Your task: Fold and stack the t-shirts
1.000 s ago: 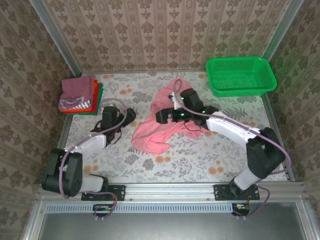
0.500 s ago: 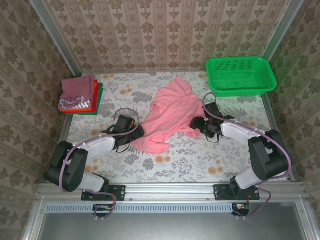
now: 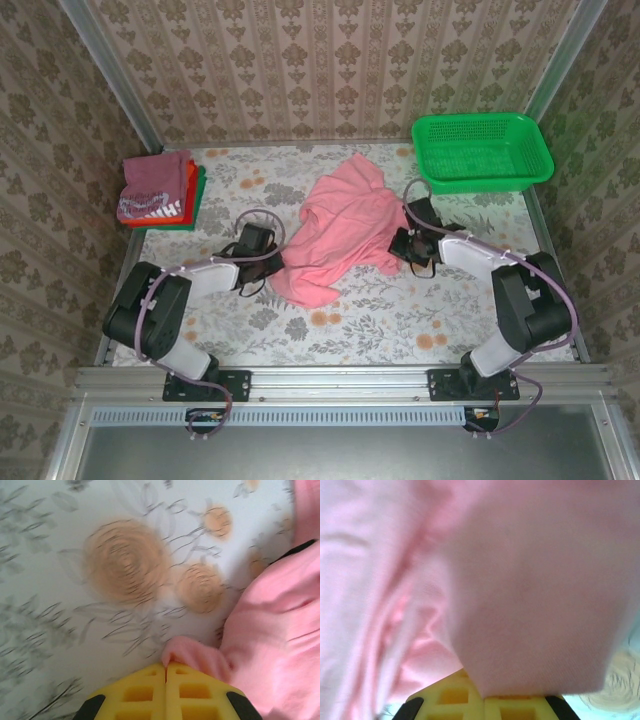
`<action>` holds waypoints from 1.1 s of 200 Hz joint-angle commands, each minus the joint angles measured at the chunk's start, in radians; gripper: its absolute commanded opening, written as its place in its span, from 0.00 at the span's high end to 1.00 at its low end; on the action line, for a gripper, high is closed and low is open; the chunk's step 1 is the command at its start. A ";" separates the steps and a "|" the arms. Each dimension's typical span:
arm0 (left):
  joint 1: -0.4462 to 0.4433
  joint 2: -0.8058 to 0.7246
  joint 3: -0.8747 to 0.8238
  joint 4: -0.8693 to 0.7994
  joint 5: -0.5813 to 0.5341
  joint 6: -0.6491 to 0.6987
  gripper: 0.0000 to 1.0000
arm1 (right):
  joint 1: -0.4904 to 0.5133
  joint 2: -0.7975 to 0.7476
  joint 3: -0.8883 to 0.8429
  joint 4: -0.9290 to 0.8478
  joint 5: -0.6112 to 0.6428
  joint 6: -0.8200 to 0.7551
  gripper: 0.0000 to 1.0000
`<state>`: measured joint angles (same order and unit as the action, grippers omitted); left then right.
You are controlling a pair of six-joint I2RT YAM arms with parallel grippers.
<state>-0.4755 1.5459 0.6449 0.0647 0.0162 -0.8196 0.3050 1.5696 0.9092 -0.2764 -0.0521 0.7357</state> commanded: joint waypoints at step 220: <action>0.330 -0.417 0.218 -0.347 0.058 0.322 1.00 | -0.046 0.010 0.610 -0.335 -0.101 -0.595 0.95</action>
<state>-0.1608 1.0515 0.8291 -0.2543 0.0246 -0.5438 0.2680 1.4406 1.4483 -0.5167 -0.1463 0.1738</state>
